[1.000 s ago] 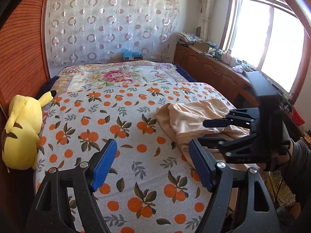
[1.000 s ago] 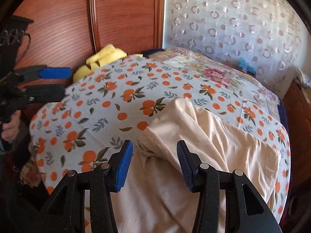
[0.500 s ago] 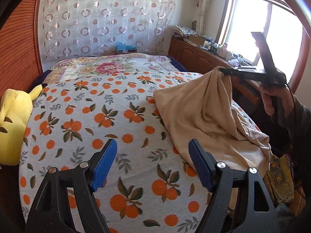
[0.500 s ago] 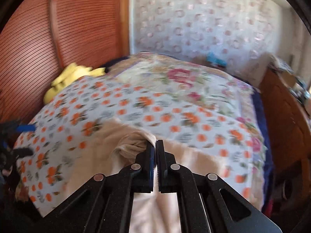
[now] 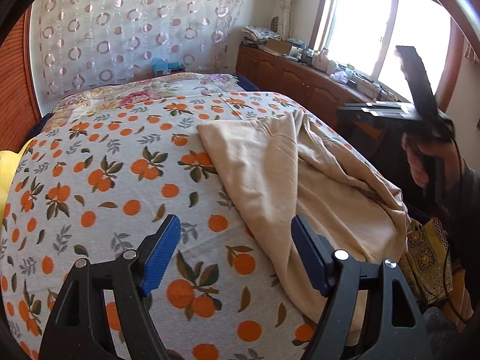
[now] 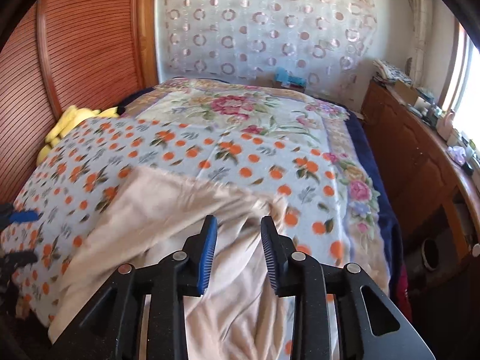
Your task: Fold small clothes
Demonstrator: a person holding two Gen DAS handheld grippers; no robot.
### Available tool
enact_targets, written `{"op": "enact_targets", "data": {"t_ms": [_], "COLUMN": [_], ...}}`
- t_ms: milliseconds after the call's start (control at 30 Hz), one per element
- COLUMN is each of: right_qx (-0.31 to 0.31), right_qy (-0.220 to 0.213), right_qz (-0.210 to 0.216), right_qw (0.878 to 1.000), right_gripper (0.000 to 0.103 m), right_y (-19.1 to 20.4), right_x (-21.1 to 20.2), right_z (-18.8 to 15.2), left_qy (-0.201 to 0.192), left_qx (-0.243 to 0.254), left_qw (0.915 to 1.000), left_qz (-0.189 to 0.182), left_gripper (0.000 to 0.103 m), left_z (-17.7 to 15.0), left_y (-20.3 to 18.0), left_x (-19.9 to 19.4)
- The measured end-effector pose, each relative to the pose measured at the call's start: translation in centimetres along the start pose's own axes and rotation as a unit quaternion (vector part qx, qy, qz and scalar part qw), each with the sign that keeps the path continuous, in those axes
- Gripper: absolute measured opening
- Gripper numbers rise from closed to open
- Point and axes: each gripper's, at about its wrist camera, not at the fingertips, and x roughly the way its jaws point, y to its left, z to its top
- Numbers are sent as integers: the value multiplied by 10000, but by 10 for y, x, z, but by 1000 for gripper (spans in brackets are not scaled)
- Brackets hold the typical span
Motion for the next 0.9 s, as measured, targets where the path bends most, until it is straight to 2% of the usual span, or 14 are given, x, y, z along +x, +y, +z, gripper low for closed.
{"op": "enact_targets", "data": {"t_ms": [133, 300, 400, 433, 500, 600, 733, 800, 900], "right_qx": [-261, -437, -549, -497, -389, -201, 232, 354, 341], "right_qy": [100, 457, 655, 675, 633, 504, 416, 278, 16], "right_qz": [462, 690, 563, 545, 552, 500, 38, -56, 200], "right_qw": [9985, 9956, 9948, 9950, 9957, 9973, 9989, 9990, 9992], "right_gripper": [33, 33, 32, 20, 4, 3, 3, 3, 3], "right_y": [13, 13, 1, -8, -22, -43, -75, -73, -49], "right_x": [-29, -41, -40, -42, -46, -62, -80, -90, -99], "right_z": [-51, -91, -98, -100, -99, -100, -107, -112, -114], "left_qy": [59, 133, 164, 173, 187, 198, 191, 190, 218], "left_qx": [35, 54, 104, 112, 126, 135, 130, 139, 135], "left_qw": [10000, 9999, 9998, 9997, 9997, 9996, 9995, 9995, 9994], "left_qz": [-38, -91, -110, -115, -130, -157, -199, -211, -231], "left_gripper": [77, 77, 77, 77, 77, 77, 77, 77, 77], "left_z": [-1, -4, -6, -6, -6, -7, -6, -6, -8], "left_y": [-7, -15, -19, -21, -23, -24, -28, -30, -31], "left_x": [3, 9, 12, 12, 14, 14, 16, 16, 17]}}
